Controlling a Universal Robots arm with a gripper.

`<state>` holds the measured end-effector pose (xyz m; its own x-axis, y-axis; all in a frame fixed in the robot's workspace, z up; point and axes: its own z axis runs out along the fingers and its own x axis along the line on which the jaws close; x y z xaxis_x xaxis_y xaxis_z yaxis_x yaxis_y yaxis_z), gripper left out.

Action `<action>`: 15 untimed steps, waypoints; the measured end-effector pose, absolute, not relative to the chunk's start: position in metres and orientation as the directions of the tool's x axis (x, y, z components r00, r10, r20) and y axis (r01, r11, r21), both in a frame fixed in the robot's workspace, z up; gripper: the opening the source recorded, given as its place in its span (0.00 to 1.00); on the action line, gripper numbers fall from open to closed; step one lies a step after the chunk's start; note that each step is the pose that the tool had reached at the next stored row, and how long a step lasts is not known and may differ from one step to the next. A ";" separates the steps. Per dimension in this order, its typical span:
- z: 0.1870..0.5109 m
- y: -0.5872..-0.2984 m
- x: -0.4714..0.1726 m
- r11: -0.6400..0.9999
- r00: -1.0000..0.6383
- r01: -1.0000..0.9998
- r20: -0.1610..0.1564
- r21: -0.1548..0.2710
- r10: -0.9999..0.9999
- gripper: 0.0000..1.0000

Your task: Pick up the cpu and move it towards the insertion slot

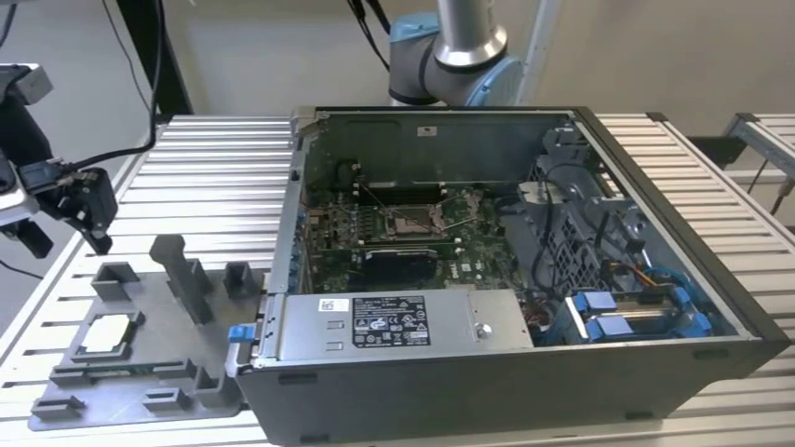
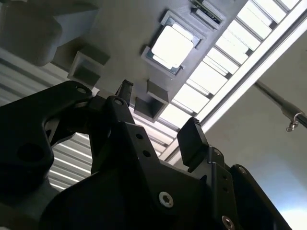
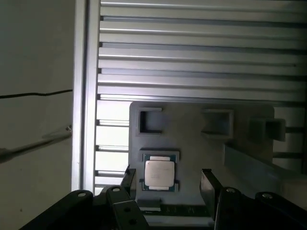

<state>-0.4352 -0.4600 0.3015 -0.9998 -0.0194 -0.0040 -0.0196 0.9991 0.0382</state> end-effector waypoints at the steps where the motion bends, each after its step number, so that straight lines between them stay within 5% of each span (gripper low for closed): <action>1: 0.300 -0.460 -0.435 0.999 -1.000 -0.020 -0.004 0.038 -0.019 1.00; 15: 0.285 -0.461 -0.435 0.999 -1.000 -0.020 -0.004 0.038 -0.019 1.00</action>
